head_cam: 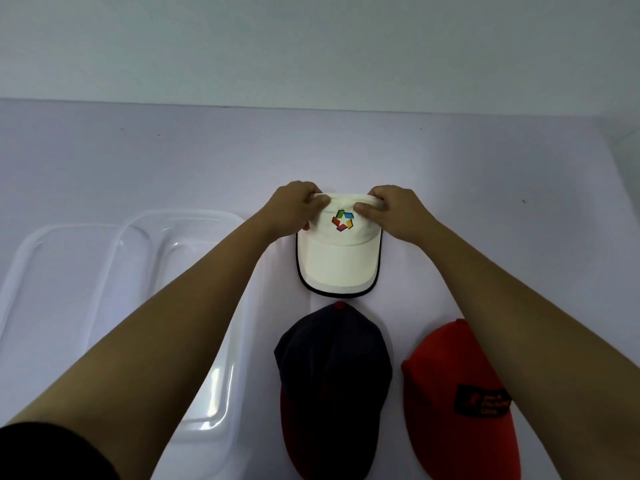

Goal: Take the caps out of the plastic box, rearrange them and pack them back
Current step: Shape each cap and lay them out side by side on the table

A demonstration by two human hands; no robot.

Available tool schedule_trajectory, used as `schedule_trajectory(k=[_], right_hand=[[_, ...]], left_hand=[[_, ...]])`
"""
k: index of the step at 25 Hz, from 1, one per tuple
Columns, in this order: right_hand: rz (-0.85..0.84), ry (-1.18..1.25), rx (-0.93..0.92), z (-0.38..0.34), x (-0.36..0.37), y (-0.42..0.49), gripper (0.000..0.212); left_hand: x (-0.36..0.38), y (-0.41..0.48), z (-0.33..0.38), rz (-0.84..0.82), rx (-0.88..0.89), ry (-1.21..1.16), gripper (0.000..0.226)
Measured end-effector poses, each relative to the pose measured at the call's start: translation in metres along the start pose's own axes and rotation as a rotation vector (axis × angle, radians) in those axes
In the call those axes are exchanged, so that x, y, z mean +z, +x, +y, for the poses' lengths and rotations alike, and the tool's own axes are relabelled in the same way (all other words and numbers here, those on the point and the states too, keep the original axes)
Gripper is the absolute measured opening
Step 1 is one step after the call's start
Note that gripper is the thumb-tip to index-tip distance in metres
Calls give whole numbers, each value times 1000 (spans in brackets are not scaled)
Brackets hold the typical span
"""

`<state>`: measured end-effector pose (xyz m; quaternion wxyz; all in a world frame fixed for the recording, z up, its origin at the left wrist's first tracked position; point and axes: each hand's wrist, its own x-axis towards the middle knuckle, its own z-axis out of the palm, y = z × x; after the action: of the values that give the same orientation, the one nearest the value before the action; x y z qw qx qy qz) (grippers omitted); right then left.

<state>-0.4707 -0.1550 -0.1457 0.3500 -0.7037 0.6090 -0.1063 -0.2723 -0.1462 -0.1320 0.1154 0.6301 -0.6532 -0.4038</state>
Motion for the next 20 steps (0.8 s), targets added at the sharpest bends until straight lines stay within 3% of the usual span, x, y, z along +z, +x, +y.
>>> schedule_trajectory(k=[2, 4, 6, 12, 16, 20], right_hand=[[34, -114, 3, 1, 2, 5, 40], [47, -10, 33, 5, 2, 5, 44], [47, 112, 18, 13, -2, 2, 35], [28, 173, 47, 14, -10, 1, 17], [8, 149, 82, 5, -12, 0, 21], [234, 273, 88, -18, -10, -36, 36]], left_hand=[[5, 4, 0, -5, 8, 100, 33], [2, 6, -2, 18, -11, 78, 26], [-8, 5, -6, 35, -18, 3, 20], [-14, -1, -12, 82, 2, -56, 18], [-13, 2, -12, 77, -5, 80, 27], [-14, -30, 4, 192, 46, 126, 49]])
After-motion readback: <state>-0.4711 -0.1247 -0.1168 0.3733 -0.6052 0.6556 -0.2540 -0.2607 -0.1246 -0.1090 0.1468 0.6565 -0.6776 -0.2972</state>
